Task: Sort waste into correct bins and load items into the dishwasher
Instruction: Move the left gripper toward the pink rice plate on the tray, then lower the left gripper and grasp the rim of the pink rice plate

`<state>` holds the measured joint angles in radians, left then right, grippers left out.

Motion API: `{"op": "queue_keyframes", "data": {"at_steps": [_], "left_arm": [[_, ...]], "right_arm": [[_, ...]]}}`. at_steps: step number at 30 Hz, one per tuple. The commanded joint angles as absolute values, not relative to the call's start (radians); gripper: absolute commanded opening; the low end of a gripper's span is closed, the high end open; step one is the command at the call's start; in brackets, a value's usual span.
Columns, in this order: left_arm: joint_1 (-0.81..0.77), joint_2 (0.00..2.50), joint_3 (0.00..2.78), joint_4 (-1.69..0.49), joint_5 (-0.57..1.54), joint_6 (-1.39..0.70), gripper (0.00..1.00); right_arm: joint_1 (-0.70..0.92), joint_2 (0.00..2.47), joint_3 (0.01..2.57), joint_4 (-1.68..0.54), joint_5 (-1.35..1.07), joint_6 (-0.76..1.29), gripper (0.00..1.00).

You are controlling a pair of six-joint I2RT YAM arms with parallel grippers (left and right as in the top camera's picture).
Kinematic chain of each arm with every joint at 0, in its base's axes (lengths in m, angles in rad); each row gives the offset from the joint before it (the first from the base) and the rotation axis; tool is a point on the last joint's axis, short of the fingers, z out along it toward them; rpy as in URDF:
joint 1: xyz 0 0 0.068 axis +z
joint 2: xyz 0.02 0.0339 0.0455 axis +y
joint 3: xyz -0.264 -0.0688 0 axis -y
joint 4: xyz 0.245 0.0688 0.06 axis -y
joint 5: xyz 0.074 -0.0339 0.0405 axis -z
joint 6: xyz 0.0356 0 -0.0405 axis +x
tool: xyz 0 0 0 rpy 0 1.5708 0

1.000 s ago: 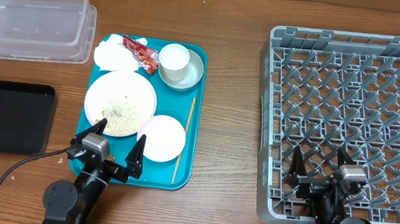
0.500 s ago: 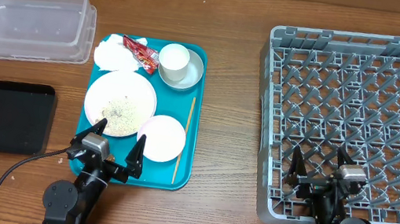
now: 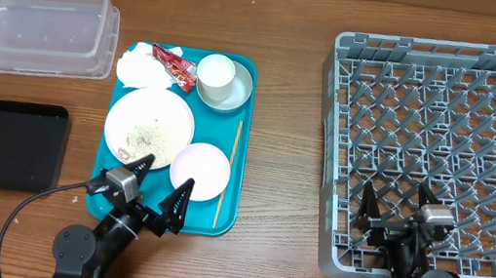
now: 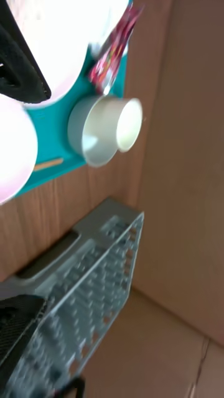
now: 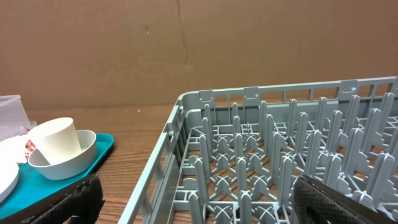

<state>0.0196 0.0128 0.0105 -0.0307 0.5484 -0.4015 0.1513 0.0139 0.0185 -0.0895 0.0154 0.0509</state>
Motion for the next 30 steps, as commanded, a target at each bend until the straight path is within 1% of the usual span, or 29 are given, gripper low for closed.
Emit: {"op": "queue_keyframes", "data": {"at_steps": [1, 5, 8, 11, 13, 14, 18, 21, 23, 27, 30], "left_arm": [[0.017, 0.004, 0.005, -0.003, 0.705, -0.563, 1.0], [0.017, 0.004, 0.005, 0.141, 0.843, -0.664, 1.0], [0.02, 0.004, 0.019, 0.279, 0.834, -0.741, 1.0], [0.02, 0.005, 0.079, 0.274, 0.785, -0.739, 1.0], [0.02, 0.011, 0.133, 0.208, 0.756, -0.698, 1.0], [0.02, 0.022, 0.174, 0.139, 0.744, -0.652, 1.0], [0.021, 0.13, 0.358, -0.225, 0.63, -0.469, 1.0], [0.021, 0.314, 0.542, -0.503, 0.533, -0.333, 1.0], [0.021, 0.421, 0.641, -0.605, 0.487, -0.298, 1.0], [0.021, 0.615, 0.815, -0.687, 0.52, -0.295, 1.0], [0.019, 0.7, 0.856, -0.664, 0.63, -0.314, 1.0]], "right_arm": [[0.15, 0.003, 0.008, -0.082, 0.022, 0.045, 1.0], [0.15, 0.003, 0.008, -0.082, 0.022, 0.045, 1.0], [0.15, 0.003, 0.008, -0.082, 0.022, 0.045, 1.0], [0.15, 0.003, 0.008, -0.082, 0.022, 0.045, 1.0], [0.15, 0.003, 0.008, -0.082, 0.022, 0.045, 1.0], [0.15, 0.003, 0.008, -0.082, 0.022, 0.045, 1.0], [0.15, 0.003, 0.008, -0.081, 0.022, 0.045, 1.0], [0.15, 0.003, 0.008, -0.082, 0.022, 0.045, 1.0], [0.15, 0.003, 0.008, -0.082, 0.022, 0.045, 1.0], [0.15, 0.003, 0.008, -0.082, 0.022, 0.045, 1.0], [0.15, 0.003, 0.008, -0.082, 0.022, 0.045, 1.0]]}}
